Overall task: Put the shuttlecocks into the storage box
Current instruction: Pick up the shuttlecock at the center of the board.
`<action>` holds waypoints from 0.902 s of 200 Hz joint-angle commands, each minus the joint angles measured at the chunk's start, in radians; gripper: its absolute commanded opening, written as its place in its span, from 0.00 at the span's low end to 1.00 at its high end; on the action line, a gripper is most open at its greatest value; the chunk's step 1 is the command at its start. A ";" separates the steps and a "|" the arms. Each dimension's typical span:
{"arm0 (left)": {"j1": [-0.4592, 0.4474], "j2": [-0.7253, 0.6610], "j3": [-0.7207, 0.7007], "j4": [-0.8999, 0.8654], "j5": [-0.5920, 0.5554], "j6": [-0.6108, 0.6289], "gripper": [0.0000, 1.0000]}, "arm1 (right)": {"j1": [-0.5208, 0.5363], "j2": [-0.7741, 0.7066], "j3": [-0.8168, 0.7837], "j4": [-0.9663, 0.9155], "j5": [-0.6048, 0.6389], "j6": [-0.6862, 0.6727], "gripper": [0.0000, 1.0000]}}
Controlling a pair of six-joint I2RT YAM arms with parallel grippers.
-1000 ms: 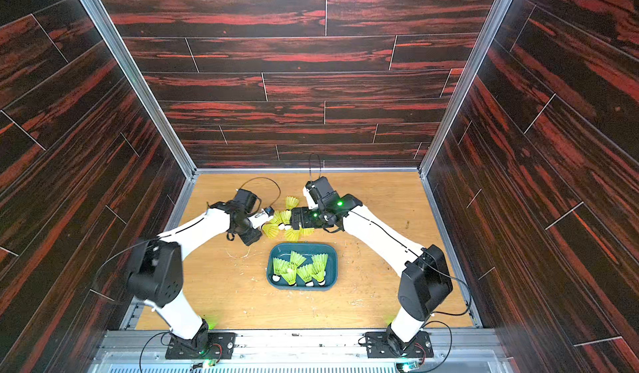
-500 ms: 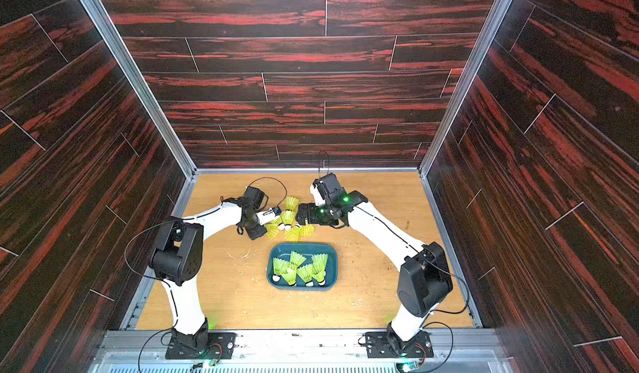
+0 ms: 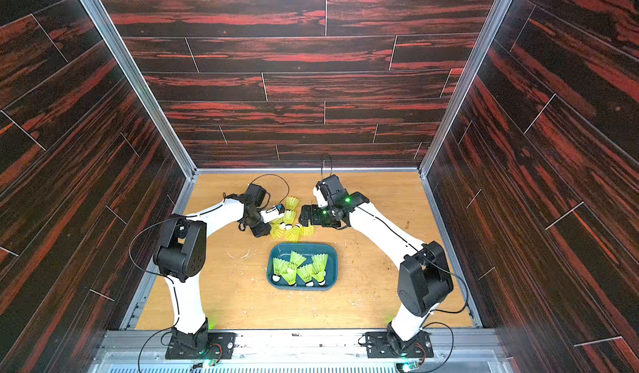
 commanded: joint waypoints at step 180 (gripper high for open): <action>-0.064 -0.010 0.024 0.070 -0.012 -0.141 0.73 | -0.005 -0.056 -0.081 0.017 -0.018 0.017 0.95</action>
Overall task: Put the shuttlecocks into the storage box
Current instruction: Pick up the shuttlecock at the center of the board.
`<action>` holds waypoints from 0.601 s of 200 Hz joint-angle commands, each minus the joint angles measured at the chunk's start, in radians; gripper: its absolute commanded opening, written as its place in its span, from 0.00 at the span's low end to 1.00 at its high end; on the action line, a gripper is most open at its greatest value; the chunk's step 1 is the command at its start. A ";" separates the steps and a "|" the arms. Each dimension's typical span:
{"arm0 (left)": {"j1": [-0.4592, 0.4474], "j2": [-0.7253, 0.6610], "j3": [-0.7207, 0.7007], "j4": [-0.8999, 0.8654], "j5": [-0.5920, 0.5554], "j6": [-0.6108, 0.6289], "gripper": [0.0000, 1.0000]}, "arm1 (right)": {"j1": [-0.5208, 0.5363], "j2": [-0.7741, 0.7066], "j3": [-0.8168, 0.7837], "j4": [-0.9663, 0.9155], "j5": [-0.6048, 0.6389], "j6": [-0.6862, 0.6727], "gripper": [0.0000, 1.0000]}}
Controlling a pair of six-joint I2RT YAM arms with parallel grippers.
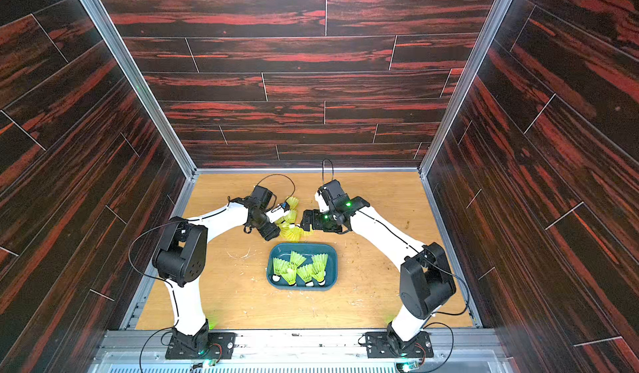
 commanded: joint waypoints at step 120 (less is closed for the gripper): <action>-0.008 -0.025 0.047 -0.150 0.200 0.082 0.58 | -0.005 -0.014 -0.003 -0.001 -0.007 0.004 0.95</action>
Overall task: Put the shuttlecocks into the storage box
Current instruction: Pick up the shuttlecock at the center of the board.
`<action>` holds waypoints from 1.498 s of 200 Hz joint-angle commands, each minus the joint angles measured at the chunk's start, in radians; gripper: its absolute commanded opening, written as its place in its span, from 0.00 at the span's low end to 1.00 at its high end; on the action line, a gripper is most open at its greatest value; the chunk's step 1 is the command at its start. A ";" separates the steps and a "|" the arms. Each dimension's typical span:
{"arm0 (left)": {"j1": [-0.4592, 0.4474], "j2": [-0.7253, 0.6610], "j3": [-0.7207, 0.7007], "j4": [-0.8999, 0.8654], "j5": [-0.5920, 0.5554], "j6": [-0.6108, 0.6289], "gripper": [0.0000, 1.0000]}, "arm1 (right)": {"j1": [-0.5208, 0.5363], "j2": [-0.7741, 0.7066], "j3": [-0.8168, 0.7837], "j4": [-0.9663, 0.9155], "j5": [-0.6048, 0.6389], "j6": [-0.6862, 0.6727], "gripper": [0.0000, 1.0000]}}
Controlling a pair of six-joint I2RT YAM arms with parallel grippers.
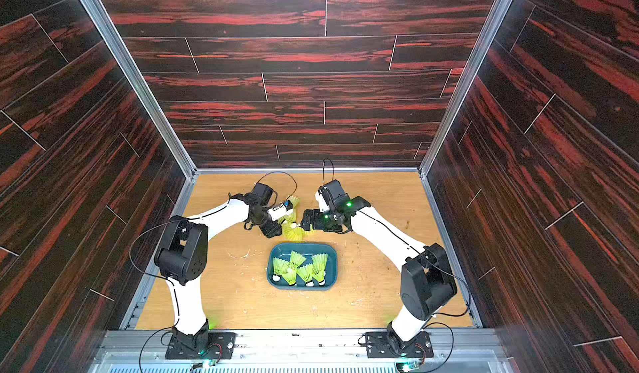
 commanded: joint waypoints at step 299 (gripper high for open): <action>-0.026 -0.012 -0.007 -0.034 0.028 0.035 0.33 | -0.023 0.014 -0.019 0.014 -0.044 0.034 0.94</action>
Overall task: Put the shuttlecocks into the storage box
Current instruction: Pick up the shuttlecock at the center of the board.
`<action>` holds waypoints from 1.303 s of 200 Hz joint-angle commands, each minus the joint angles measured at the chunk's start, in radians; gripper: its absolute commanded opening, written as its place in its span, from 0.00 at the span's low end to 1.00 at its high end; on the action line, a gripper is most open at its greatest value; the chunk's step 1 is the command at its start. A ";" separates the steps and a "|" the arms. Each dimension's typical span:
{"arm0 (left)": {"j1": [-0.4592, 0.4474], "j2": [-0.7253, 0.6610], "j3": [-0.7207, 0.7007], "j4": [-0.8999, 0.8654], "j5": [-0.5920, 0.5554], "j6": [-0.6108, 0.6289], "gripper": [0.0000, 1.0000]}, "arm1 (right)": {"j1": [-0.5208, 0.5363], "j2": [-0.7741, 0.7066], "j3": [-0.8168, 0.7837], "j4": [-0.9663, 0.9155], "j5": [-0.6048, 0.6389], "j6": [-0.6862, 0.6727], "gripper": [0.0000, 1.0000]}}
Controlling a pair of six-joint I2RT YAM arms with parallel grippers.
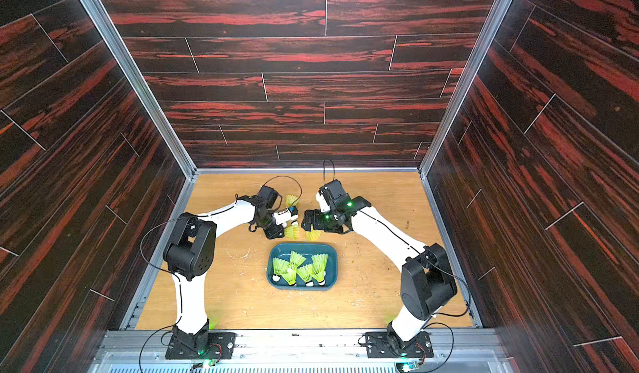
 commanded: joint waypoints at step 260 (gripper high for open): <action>0.028 -0.498 -0.224 0.078 0.088 -0.822 0.15 | -0.060 -0.045 -0.049 0.085 -0.149 0.079 0.91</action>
